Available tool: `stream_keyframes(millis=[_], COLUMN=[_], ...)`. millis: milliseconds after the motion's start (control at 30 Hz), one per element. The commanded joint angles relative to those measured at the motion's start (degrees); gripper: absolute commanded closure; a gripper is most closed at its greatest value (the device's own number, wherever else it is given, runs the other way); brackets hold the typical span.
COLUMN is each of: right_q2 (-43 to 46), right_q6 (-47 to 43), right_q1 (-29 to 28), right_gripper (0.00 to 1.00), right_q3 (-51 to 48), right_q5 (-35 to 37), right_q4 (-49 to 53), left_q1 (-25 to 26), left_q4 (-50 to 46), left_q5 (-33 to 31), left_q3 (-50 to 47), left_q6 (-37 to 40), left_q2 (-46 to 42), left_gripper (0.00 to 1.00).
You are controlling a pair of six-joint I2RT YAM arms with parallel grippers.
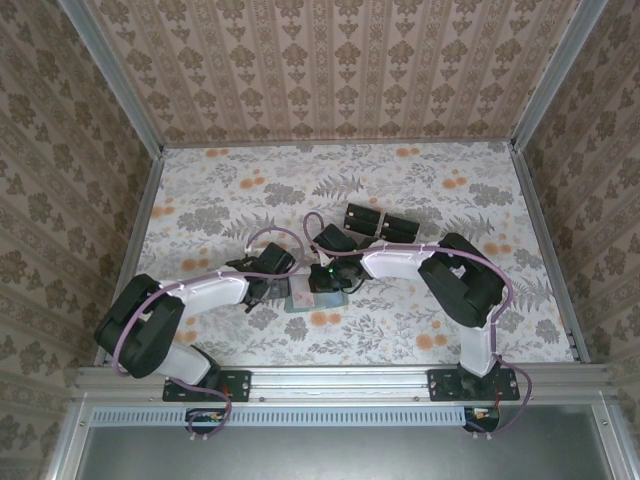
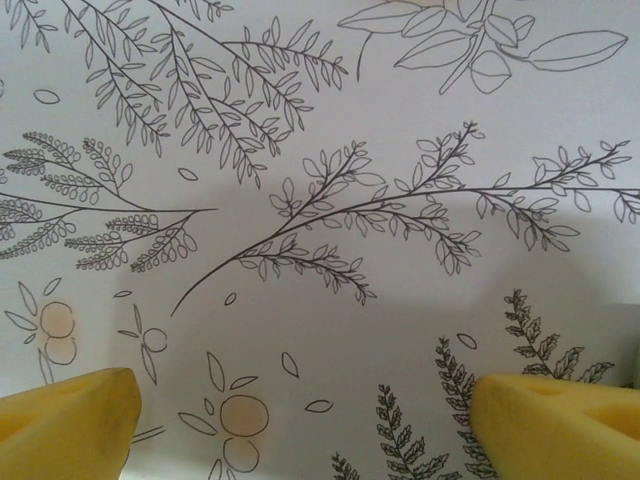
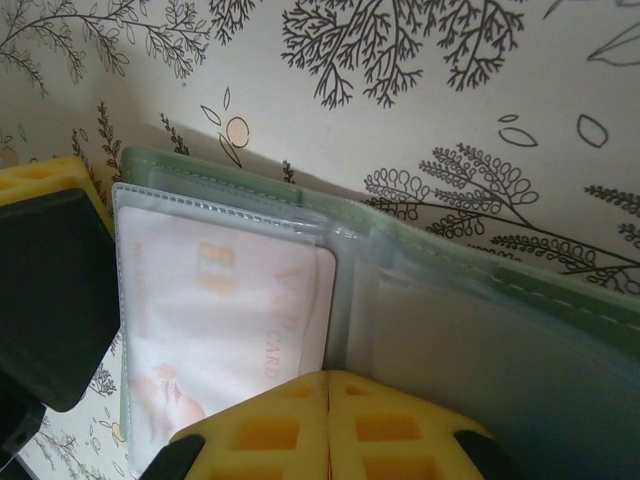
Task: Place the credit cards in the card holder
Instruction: Insert the credit card into the card slot.
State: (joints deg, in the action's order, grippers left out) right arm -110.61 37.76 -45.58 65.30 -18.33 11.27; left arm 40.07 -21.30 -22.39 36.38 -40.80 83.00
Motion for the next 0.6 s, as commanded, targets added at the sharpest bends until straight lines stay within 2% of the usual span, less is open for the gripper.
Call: stream_keyframes(millis=[0, 200, 367, 567], right_q2=[1.0, 5.5, 6.6, 5.3], right_q6=[0.8, 0.4, -0.1, 0.3], right_q1=[-0.7, -0.6, -0.6, -0.9], right_gripper=[0.89, 0.79, 0.79, 0.86], right_q3=[0.9, -0.5, -1.7, -2.8], right_q5=[-1.8, 0.4, 2.2, 2.2], right_q4=[-2.0, -0.6, 0.6, 0.3], left_q1=[-0.7, -1.4, -2.2, -2.5], left_q4=[-3.3, -5.1, -5.8, -5.8], left_q5=[-2.1, -2.9, -2.9, -2.8], left_q3=[-1.3, -1.2, -1.1, -1.0], left_q6=[-1.0, -0.9, -0.3, 0.0], left_q2=[-0.8, -4.8, -6.3, -6.5], left_gripper=[0.0, 0.0, 0.0, 0.0])
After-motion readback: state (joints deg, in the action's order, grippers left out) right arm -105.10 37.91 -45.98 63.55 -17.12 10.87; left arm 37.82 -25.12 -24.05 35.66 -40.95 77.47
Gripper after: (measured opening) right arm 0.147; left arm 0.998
